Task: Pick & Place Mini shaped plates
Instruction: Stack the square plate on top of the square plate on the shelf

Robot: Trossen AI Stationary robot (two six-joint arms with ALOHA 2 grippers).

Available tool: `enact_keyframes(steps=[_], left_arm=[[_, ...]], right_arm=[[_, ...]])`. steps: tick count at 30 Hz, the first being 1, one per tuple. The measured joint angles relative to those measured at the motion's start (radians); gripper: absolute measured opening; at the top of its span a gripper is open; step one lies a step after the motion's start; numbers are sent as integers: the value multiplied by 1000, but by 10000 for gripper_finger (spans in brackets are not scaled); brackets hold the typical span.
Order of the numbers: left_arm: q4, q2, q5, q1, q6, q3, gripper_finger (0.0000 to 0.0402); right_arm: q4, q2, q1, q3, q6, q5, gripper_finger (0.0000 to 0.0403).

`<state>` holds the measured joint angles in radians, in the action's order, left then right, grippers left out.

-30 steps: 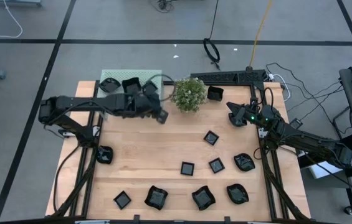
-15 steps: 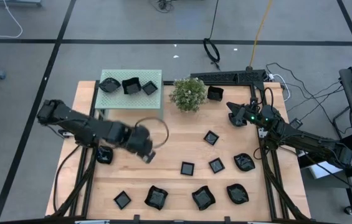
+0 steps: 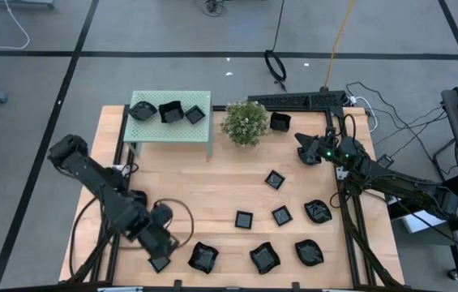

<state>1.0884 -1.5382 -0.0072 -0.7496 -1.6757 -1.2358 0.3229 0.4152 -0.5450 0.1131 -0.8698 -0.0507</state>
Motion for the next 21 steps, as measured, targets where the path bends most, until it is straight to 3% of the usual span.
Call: enact_keyframes(steps=[8,14,21], left_arm=[[-58,-188,61,-77,-55,0,113],[-286,-266,180,-102,-19,0,113],[-333,-349,183,-117,-7,0,113]], right_arm=[[0,0,0,0,0,0,123],[0,0,0,0,0,0,123],[0,0,0,0,0,0,123]])
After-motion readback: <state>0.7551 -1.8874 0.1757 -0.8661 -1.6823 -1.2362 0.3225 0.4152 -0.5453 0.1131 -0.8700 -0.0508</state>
